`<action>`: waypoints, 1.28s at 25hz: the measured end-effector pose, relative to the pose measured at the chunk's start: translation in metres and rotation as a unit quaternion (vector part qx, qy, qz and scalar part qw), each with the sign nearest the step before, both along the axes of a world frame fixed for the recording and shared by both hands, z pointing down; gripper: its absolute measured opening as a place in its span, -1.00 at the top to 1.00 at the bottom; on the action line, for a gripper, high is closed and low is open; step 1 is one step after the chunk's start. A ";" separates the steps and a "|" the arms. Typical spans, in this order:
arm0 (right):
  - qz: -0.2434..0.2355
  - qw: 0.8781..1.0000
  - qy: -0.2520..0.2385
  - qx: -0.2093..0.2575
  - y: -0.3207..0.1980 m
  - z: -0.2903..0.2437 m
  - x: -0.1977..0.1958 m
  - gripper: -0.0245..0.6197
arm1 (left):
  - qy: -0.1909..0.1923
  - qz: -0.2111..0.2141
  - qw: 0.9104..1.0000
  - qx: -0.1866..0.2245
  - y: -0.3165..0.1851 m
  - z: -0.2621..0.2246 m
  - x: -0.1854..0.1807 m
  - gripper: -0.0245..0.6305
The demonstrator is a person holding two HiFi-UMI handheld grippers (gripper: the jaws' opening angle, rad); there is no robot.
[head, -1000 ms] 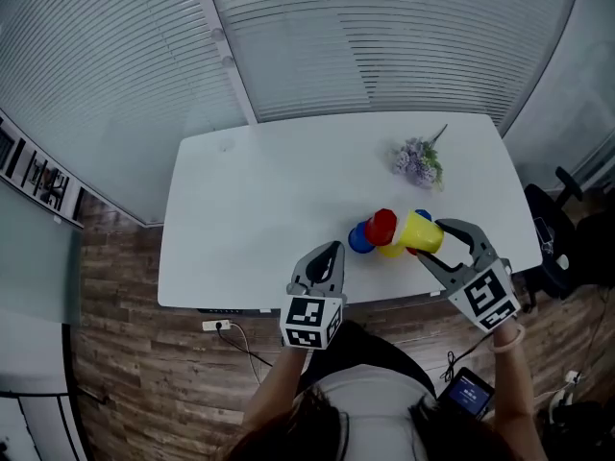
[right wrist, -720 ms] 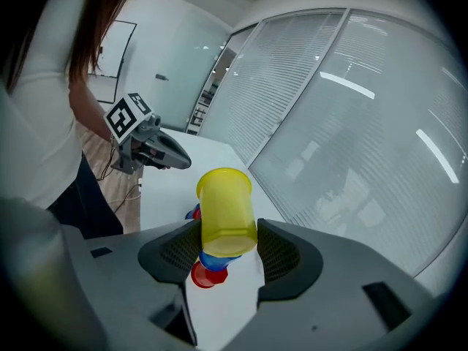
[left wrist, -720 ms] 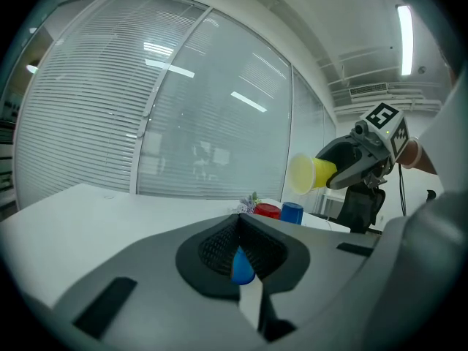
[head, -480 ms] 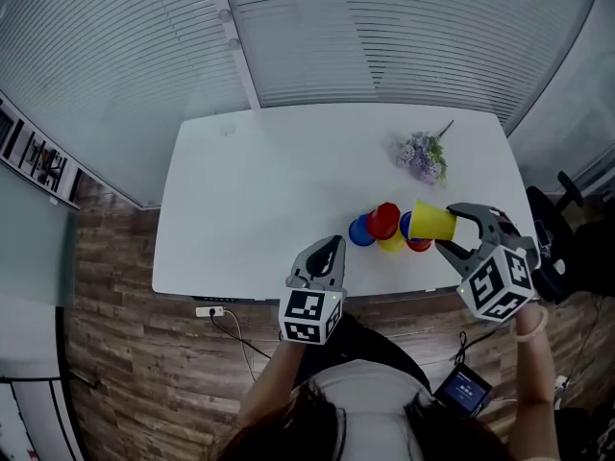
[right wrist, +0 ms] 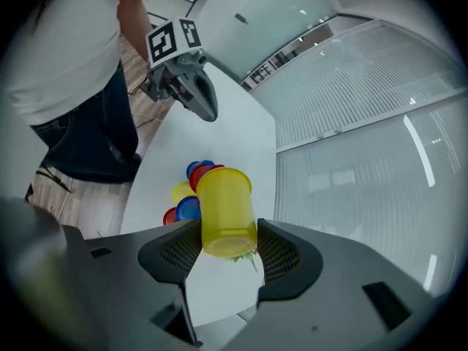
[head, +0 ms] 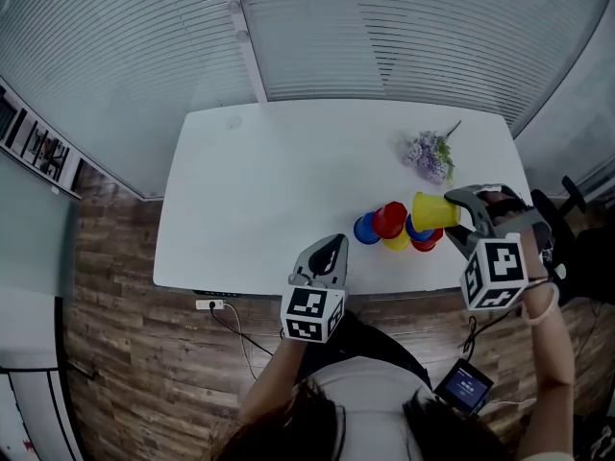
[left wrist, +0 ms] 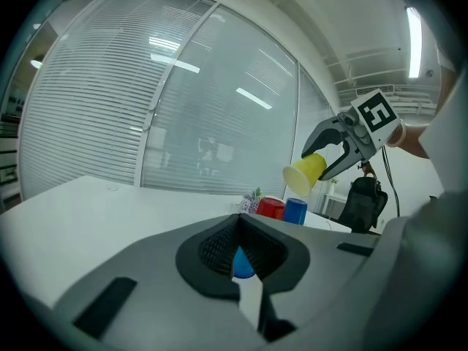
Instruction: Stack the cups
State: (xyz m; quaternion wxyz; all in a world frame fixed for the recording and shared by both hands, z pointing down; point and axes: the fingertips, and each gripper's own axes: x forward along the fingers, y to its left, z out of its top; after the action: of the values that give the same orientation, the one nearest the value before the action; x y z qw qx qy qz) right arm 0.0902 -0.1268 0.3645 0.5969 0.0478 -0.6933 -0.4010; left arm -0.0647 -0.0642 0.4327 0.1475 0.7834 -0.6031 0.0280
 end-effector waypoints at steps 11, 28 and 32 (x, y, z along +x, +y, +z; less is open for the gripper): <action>-0.083 0.985 0.149 0.025 -0.008 0.014 -0.005 0.12 | 0.010 -0.008 1.000 -0.008 0.000 0.006 -0.005 0.87; -0.144 0.958 0.246 0.037 -0.017 0.019 -0.019 0.11 | 0.022 -0.016 0.999 -0.018 -0.003 0.012 -0.012 0.87; -0.150 0.955 0.251 0.041 -0.016 0.019 -0.021 0.11 | 0.024 -0.019 0.999 -0.018 -0.003 0.014 -0.014 0.87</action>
State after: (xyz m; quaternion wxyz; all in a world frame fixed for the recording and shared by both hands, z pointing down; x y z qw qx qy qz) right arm 0.0687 -0.1431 0.3839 0.6819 -0.1348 -0.5036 -0.5131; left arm -0.0788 -0.0670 0.4464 0.1769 0.7694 -0.6136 0.0170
